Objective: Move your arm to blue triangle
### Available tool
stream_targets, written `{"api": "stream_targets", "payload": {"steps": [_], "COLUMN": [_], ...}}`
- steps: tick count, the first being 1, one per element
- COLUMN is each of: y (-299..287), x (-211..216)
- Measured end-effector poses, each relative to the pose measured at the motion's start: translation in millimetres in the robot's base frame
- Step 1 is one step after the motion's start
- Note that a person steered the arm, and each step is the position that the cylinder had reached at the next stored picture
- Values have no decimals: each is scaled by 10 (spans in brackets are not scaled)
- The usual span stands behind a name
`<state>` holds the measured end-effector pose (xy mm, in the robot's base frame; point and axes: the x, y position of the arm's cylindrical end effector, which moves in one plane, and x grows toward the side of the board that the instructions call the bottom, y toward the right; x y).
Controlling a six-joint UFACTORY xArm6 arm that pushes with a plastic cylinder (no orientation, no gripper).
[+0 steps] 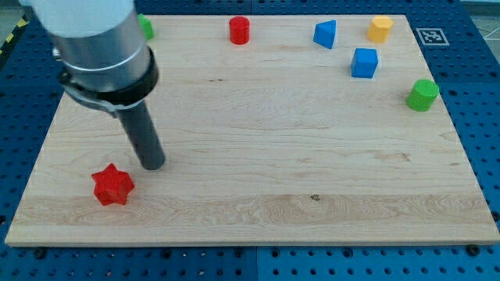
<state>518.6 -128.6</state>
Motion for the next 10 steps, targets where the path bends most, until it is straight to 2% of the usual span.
{"api": "stream_targets", "payload": {"steps": [2,4,5,7,10], "y": [220,1617,2098,2151,2069], "x": [0,184,205,-545,-2187]}}
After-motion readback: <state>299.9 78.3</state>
